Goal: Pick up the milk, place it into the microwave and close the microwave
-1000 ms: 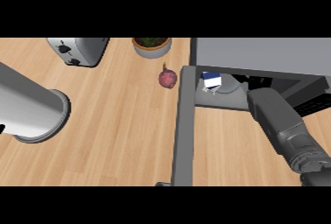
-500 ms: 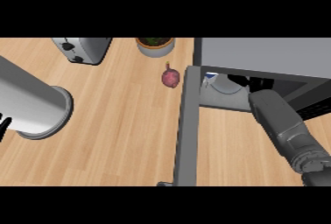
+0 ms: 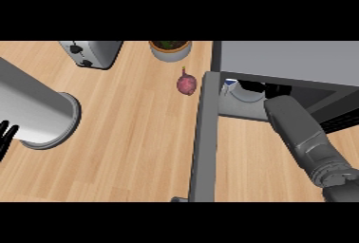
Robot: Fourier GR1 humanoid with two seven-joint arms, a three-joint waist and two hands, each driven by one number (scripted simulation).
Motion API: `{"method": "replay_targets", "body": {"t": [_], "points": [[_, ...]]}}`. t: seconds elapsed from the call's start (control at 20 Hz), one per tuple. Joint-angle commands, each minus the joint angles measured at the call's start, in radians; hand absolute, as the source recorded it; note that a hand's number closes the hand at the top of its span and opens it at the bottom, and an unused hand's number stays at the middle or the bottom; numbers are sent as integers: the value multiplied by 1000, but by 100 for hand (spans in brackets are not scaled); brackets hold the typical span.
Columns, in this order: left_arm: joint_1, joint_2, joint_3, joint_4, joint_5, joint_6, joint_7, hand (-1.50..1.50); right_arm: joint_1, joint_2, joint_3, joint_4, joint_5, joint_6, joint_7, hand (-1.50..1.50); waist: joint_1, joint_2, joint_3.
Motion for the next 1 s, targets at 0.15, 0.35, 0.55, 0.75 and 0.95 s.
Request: {"method": "replay_targets", "body": {"t": [0.15, 0.35, 0.55, 0.75, 0.95], "points": [[-22, -3, -5, 33, -33, 12, -24, -150, -17, 35, 18, 8, 22, -11, 4, -150, -10, -6, -1], [-17, 16, 1, 63, -21, -21, -39, -150, -31, 34, 20, 14, 27, -2, 25, -150, -9, -5, -2], [-10, 6, -7, 41, -28, -18, -42, -150, -10, 65, 16, -4, 25, -22, 3, -150, -14, -11, 0], [2, 5, 11, 40, -21, -12, -54, -150, 23, 48, 13, -15, 24, 33, -27, -150, -28, -18, 0], [1, 37, 33, 32, 10, -21, -33, -150, 19, 59, -10, -31, 5, 33, -24, -150, -36, -24, 0]]}}
